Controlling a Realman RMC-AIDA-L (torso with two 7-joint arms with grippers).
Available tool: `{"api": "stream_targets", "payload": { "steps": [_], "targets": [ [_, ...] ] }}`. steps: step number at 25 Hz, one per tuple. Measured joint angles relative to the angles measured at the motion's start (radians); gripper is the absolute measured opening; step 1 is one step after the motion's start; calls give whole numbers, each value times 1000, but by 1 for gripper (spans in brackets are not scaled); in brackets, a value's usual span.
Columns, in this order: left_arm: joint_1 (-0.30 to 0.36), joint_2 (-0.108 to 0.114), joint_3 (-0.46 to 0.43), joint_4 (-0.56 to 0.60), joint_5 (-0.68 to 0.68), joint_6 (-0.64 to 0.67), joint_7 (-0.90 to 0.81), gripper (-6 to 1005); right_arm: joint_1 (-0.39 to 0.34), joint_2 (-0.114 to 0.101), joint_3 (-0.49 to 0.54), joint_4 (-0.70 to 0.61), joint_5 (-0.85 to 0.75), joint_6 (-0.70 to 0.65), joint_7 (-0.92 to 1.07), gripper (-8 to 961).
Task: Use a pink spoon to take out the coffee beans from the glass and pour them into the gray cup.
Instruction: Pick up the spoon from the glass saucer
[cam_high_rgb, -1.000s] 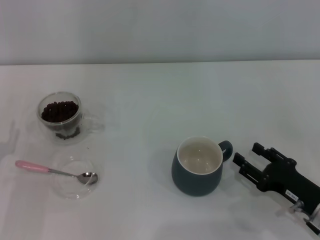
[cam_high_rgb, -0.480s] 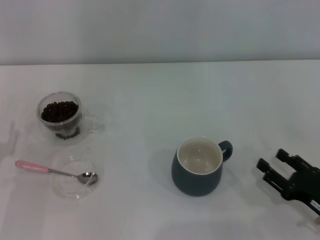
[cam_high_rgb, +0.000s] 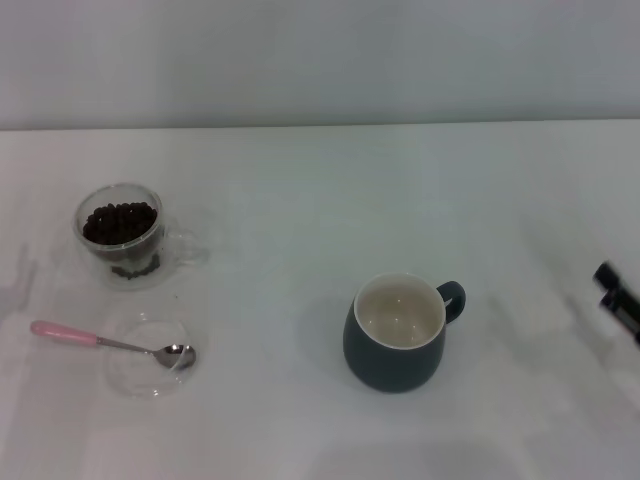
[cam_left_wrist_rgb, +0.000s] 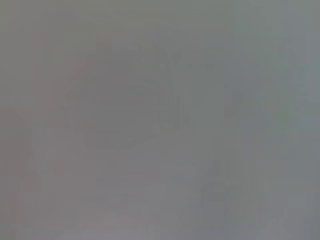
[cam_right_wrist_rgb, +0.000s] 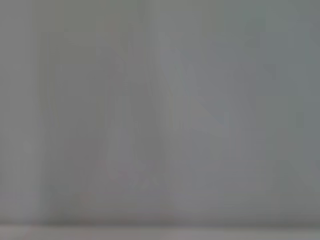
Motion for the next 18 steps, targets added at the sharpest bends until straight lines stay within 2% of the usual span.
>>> {"api": "stream_targets", "payload": {
  "steps": [5, 7, 18],
  "targets": [
    [0, 0, 0, 1, 0, 0, 0, 740, 35, 2, 151, 2, 3, -4, -9, 854],
    [0, 0, 0, 1, 0, 0, 0, 740, 48, 2, 181, 2, 3, -3, -14, 876],
    [23, 3, 0, 2, -2, 0, 0, 741, 100, 2, 263, -1, 3, 4, -84, 876]
  ]
}}
